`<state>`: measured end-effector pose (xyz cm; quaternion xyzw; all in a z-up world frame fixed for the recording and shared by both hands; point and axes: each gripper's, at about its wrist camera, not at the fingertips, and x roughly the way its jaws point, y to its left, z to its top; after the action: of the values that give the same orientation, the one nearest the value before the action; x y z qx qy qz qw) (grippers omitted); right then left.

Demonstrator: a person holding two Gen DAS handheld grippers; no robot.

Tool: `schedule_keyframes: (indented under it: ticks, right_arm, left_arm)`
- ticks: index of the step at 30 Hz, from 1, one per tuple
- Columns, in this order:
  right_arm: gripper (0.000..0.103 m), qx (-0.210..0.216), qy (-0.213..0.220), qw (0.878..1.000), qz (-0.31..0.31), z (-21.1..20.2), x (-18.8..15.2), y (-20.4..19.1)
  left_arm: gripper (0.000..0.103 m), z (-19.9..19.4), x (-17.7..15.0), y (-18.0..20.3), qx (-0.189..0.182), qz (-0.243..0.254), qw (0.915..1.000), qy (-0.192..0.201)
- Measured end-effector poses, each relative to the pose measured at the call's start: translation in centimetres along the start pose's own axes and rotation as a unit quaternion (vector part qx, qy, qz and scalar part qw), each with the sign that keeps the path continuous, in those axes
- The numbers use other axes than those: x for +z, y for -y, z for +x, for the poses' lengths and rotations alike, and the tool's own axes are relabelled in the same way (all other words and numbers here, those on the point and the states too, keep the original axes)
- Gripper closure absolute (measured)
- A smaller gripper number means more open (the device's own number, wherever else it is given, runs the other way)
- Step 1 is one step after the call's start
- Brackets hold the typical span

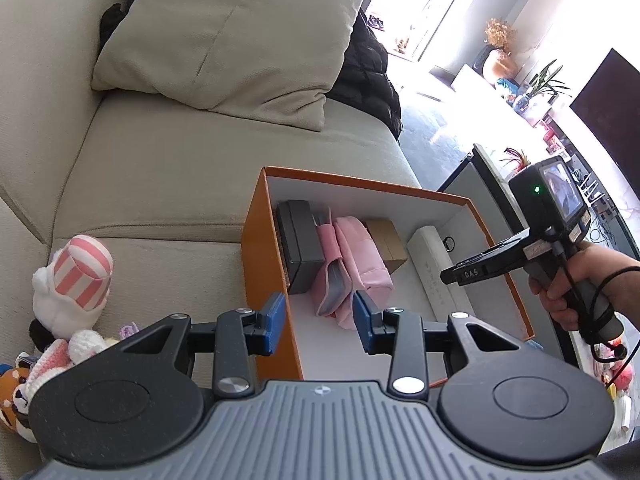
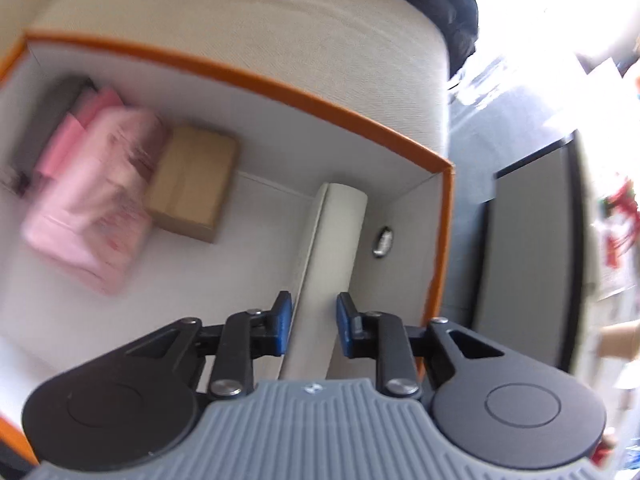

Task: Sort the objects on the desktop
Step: 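Lift both grippers away from the orange box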

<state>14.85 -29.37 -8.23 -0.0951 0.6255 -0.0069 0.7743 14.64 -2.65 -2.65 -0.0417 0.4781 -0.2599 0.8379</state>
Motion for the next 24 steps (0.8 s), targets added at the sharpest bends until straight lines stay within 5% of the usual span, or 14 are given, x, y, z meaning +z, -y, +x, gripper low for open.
schedule_keyframes:
  ticks: [2,4,7,19,24]
  right_arm:
    - [0.086,0.009,-0.011,1.0,0.016,0.1,0.2,0.5]
    - [0.074,-0.003,-0.01,1.0,0.004,0.3,0.2,0.1]
    - [0.069,-0.003,-0.014,1.0,-0.002,0.4,0.0,-0.7]
    - [0.072,0.029,-0.012,0.999,0.017,1.4,0.8,-1.4]
    - [0.065,-0.027,-0.014,1.0,0.003,2.7,0.8,-1.4]
  left_arm:
    - [0.061,-0.1,0.0,0.2,-0.002,0.002,1.0,0.002]
    - [0.061,-0.5,-0.1,0.3,-0.003,0.005,1.0,0.005]
    - [0.061,-0.7,-0.1,0.1,0.004,0.003,1.0,0.007]
    - [0.061,-0.6,0.0,-0.6,0.012,-0.006,0.9999,0.002]
    - [0.061,-0.8,-0.4,-0.8,0.014,-0.003,0.9999,-0.001]
